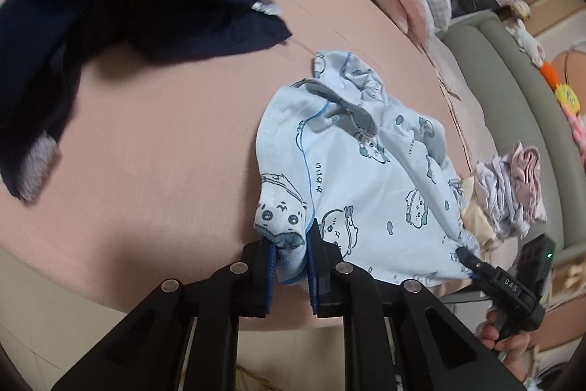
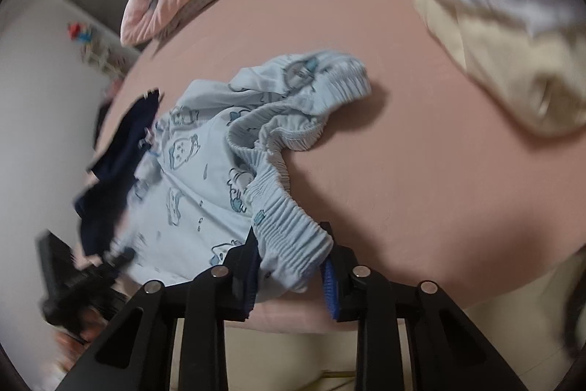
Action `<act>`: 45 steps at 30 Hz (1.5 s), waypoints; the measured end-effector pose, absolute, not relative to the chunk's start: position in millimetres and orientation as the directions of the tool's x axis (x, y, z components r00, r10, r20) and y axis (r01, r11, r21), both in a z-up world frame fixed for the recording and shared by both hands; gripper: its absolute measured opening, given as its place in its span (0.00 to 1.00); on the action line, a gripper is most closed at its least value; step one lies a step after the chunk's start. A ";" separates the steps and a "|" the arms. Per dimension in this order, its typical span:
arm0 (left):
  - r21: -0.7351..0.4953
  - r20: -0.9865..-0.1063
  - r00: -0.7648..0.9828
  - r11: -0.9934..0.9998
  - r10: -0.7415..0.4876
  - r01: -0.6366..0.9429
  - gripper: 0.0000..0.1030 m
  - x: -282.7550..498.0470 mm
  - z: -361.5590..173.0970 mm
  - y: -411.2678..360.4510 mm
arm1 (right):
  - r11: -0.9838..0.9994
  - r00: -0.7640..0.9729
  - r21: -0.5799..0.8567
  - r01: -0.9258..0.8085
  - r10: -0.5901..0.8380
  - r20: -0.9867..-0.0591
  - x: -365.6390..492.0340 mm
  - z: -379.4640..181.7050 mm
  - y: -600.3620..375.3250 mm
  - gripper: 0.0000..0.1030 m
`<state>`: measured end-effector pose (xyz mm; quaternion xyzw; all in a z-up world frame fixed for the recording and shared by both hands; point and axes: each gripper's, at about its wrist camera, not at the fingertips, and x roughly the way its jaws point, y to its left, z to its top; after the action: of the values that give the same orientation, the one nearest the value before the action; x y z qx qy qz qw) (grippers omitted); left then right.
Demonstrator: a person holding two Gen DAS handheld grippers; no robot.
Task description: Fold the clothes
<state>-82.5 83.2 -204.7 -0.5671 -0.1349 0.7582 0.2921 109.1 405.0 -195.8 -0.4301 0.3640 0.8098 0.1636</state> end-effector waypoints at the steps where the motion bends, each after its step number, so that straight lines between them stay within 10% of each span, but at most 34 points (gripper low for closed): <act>1: -0.535 -0.779 -0.192 -0.792 0.597 -0.293 0.12 -81.6 -202.5 81.7 | -0.704 -0.567 0.417 -0.574 -0.025 -0.823 109.5 -191.8 402.0 0.24; 37: -0.450 -0.842 -0.130 -0.814 0.524 -0.369 0.13 -66.9 -217.7 106.8 | -0.821 -0.421 0.165 -0.546 0.098 -0.902 117.3 -193.5 395.9 0.22; 41: -0.378 -0.871 -0.138 -0.823 0.471 -0.423 0.21 -63.4 -212.7 111.3 | -0.828 -0.420 0.167 -0.536 0.090 -0.903 123.3 -191.9 392.8 0.22; 45: -0.292 -0.906 -0.149 -0.840 0.396 -0.458 0.49 -63.2 -208.6 113.7 | -0.821 -0.435 0.187 -0.540 0.081 -0.897 127.0 -187.2 395.4 0.28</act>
<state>-63.2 113.7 -208.6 -0.5882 0.0263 0.7575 0.2819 127.0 395.4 -187.2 -0.4961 0.2310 0.8150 0.1905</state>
